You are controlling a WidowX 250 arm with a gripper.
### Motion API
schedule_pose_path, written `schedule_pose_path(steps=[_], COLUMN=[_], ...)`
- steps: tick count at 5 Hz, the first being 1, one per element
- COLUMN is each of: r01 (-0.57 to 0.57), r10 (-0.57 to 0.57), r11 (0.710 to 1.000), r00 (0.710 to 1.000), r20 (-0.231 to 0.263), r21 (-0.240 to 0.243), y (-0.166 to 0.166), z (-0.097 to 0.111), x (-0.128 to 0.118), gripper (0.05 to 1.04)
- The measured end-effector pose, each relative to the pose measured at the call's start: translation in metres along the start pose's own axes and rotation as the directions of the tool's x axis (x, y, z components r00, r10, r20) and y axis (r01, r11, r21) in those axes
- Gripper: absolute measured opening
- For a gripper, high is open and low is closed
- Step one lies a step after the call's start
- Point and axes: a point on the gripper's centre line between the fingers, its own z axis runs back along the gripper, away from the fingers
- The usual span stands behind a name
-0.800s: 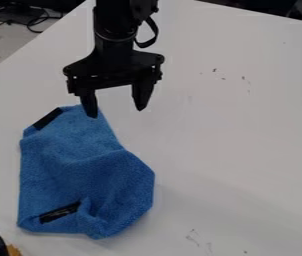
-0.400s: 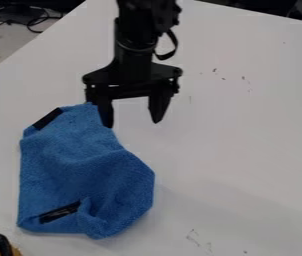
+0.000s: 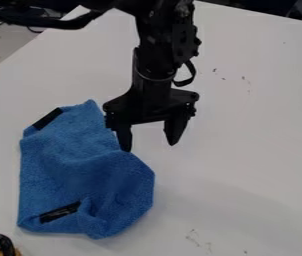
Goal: Fold the cloth from top right to bottom left
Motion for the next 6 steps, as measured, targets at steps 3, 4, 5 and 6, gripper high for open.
schedule_pose_path(steps=[3, 4, 5, 6], r01=[-0.077, -0.093, -0.115, -0.14], r10=[0.102, 0.132, 0.155, 0.173], r11=[0.981, 0.971, 0.97, 0.972], r00=[0.985, 0.977, 0.972, 0.97], r20=[-0.136, -0.17, -0.178, -0.173], r21=[0.177, 0.218, 0.216, 0.189], y=[0.003, 0.007, 0.015, 0.025], z=[-0.044, -0.05, -0.056, -0.057], x=[-0.025, -0.029, -0.032, -0.035], gripper=[0.999, 0.999, 0.999, 0.948])
